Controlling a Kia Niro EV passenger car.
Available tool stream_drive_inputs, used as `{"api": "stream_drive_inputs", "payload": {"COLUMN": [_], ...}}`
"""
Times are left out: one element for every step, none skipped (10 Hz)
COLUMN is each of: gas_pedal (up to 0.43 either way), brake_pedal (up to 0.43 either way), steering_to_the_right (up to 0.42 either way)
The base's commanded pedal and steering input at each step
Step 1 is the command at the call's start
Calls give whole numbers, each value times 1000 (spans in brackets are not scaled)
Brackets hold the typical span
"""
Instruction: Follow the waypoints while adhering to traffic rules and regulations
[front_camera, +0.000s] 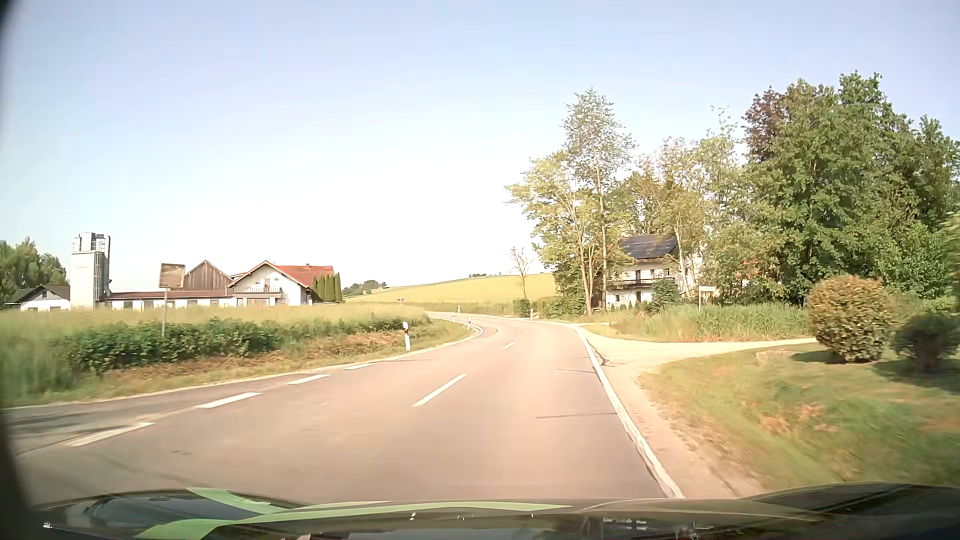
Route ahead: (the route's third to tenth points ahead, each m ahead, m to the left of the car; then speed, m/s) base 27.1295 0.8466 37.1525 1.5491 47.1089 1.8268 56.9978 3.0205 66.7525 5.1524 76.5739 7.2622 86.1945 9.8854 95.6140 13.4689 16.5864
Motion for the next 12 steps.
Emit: {"api": "stream_drive_inputs", "payload": {"gas_pedal": [0, 0, 0, 0, 0, 0, 0, 0, 20, 39, 47, 67], "brake_pedal": [0, 0, 0, 0, 0, 0, 0, 0, 0, 0, 0, 0], "steering_to_the_right": [30, 30, 30, 30, 28, 25, 21, 14, 6, 0, -8, -9]}}
